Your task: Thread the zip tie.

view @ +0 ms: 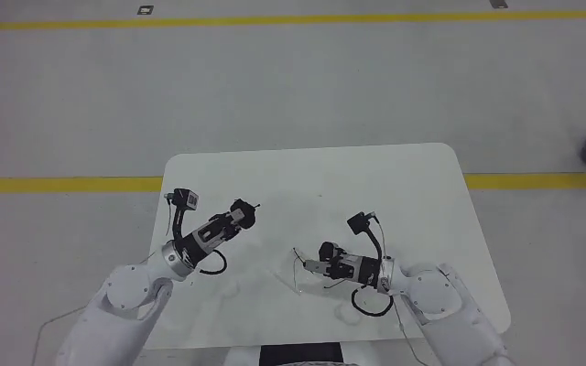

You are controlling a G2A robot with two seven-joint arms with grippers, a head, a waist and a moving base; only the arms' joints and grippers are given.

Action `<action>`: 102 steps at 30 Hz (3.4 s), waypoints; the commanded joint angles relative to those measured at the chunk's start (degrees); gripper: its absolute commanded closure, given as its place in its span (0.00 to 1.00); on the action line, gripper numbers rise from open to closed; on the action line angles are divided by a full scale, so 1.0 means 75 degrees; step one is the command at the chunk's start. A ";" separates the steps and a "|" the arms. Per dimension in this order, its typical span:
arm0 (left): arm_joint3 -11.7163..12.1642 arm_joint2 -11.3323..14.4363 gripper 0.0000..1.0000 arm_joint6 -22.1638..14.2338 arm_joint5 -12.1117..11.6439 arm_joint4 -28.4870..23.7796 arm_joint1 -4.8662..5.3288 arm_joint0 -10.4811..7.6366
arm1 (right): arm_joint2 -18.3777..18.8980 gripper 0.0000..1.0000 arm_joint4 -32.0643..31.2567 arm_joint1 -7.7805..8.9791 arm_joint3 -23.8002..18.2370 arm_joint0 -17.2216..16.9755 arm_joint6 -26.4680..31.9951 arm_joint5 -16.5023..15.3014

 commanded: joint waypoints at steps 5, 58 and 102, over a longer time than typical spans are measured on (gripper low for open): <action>0.0653 -0.0522 1.00 -0.1180 0.0000 -0.1123 -0.0058 -0.0369 | 0.0000 0.00 0.0000 0.0000 0.0000 0.0000 0.0000 0.0000; 0.0993 -0.0656 1.00 -0.1866 0.0000 -0.1458 -0.0107 -0.0567 | -0.1327 0.00 -0.2439 0.0049 -0.0727 0.0575 0.0864 0.0332; 0.0993 -0.0656 1.00 -0.1866 0.0000 -0.1458 -0.0107 -0.0567 | -0.3656 0.00 -0.3560 -0.0405 -0.0134 0.2635 0.1438 0.2137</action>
